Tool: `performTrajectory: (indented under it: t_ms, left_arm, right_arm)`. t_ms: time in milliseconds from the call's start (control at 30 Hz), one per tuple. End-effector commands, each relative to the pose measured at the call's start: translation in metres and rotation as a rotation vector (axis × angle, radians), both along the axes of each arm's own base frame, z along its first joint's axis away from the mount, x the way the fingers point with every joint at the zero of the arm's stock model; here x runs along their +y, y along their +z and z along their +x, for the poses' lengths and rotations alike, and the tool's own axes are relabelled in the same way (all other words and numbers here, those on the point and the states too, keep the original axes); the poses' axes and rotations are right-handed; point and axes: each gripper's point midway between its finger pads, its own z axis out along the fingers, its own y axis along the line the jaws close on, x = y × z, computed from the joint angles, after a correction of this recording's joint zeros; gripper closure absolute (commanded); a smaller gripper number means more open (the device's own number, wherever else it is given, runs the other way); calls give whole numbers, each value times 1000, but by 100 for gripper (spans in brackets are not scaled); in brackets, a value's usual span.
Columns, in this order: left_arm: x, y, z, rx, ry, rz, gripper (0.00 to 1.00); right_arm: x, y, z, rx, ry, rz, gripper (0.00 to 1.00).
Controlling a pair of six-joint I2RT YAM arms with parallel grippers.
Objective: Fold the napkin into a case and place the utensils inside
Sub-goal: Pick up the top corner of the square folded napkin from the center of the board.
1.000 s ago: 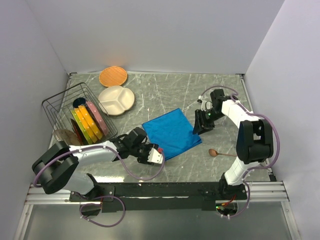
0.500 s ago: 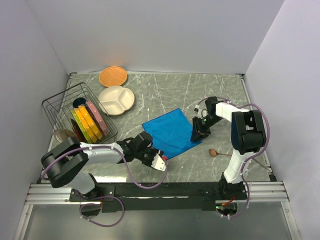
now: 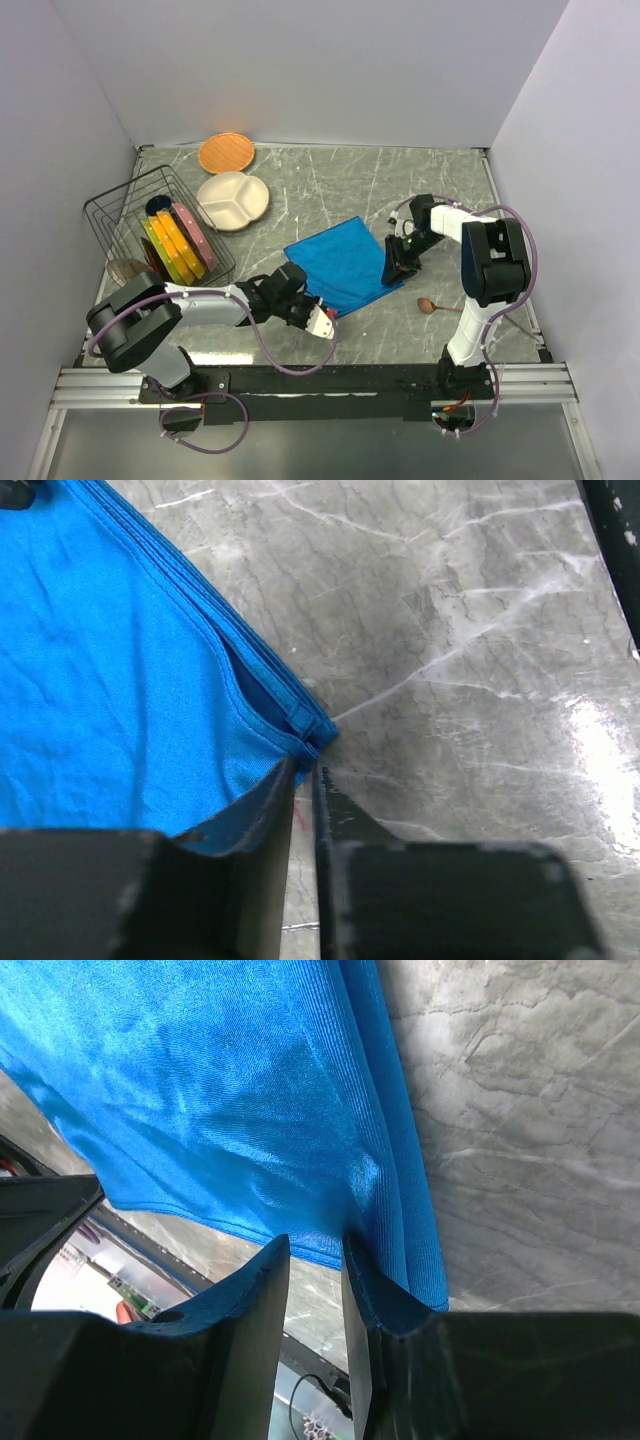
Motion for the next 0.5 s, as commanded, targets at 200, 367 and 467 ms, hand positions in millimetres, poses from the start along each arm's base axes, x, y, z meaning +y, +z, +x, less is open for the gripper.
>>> performTrajectory:
  t_ms: [200, 367, 467]
  left_arm:
    - [-22, 42, 15, -56, 0, -98, 99]
    - [-22, 54, 27, -47, 31, -116, 99]
    - [-20, 55, 28, -33, 10, -102, 99]
  right_arm:
    - [0, 2, 0, -17, 18, -3, 64]
    - [0, 8, 2, -34, 22, 2, 64]
    - [0, 11, 4, -46, 24, 3, 64]
